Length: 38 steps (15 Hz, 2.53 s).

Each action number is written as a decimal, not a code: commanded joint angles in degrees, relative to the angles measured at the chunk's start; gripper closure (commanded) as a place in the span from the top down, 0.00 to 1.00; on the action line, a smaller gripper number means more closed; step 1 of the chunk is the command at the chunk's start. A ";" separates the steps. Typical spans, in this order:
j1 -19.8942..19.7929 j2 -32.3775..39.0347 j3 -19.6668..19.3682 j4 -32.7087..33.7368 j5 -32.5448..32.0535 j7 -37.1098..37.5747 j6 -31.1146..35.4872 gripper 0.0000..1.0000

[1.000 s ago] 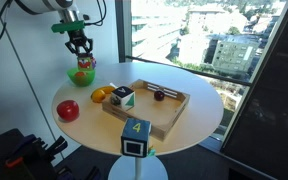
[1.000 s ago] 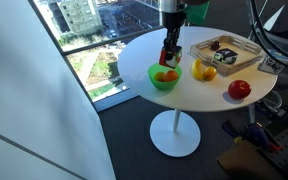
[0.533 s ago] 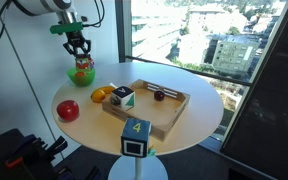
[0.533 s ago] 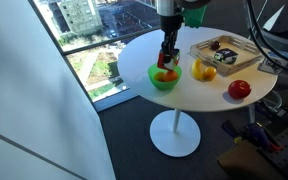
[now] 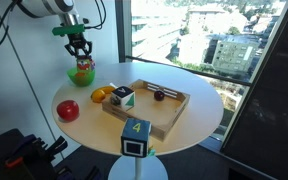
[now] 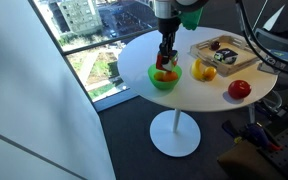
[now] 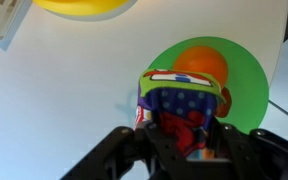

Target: Put the orange and yellow dice in the green bowl

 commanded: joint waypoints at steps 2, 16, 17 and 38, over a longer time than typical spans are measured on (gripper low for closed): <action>0.18 1.23 0.13 2.20 -0.16 -0.74 -1.37 0.81; 0.49 -0.12 0.48 1.85 0.08 -0.54 -0.75 1.00; 0.53 -0.37 0.43 1.82 0.00 -0.19 -0.87 1.00; -4.44 -12.04 -1.67 -8.20 11.97 7.61 -2.41 1.00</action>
